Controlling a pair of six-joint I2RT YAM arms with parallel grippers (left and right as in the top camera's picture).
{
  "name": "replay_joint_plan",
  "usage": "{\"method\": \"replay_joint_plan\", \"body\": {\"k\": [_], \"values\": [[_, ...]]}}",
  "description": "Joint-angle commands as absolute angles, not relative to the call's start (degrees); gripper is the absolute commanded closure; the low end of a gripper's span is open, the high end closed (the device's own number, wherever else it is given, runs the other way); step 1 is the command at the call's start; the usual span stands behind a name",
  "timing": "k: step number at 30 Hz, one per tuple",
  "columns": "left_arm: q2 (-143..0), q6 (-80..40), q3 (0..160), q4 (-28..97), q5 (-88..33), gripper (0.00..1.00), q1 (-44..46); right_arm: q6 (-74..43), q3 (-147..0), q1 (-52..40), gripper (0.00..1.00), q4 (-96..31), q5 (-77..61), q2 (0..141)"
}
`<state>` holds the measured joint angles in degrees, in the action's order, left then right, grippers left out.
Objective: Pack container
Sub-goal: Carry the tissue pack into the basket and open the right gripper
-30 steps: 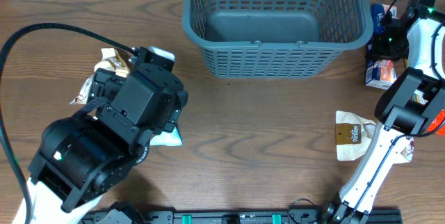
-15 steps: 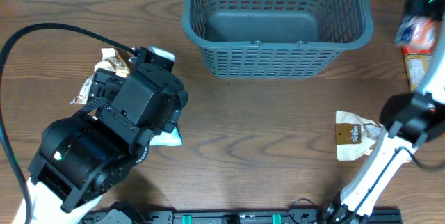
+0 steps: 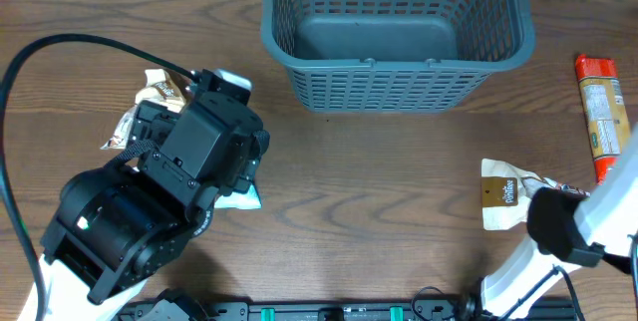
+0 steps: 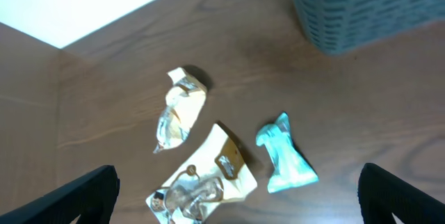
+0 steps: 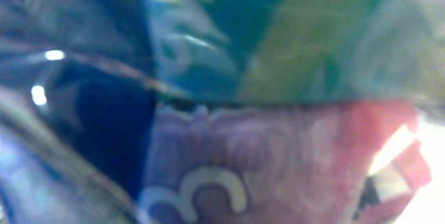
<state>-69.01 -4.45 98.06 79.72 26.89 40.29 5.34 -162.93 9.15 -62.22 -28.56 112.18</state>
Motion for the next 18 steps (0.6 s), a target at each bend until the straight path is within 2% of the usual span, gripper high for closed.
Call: {"method": "replay_joint_plan", "body": {"k": [1,9,18], "values": [[-69.2,-5.0,98.1,81.0,23.0,0.01,40.3,3.9,-159.7,4.2,0.98,-64.3,-20.0,116.5],[-69.2,-5.0,98.1,83.3,22.3,0.01,40.3,-3.1,-151.0,-1.9,0.99,-63.7,2.3,119.7],[-69.2,-5.0,98.1,83.5,22.2,0.01,40.3,-6.8,-143.0,-2.7,0.98,-63.4,6.0,120.0]]}}
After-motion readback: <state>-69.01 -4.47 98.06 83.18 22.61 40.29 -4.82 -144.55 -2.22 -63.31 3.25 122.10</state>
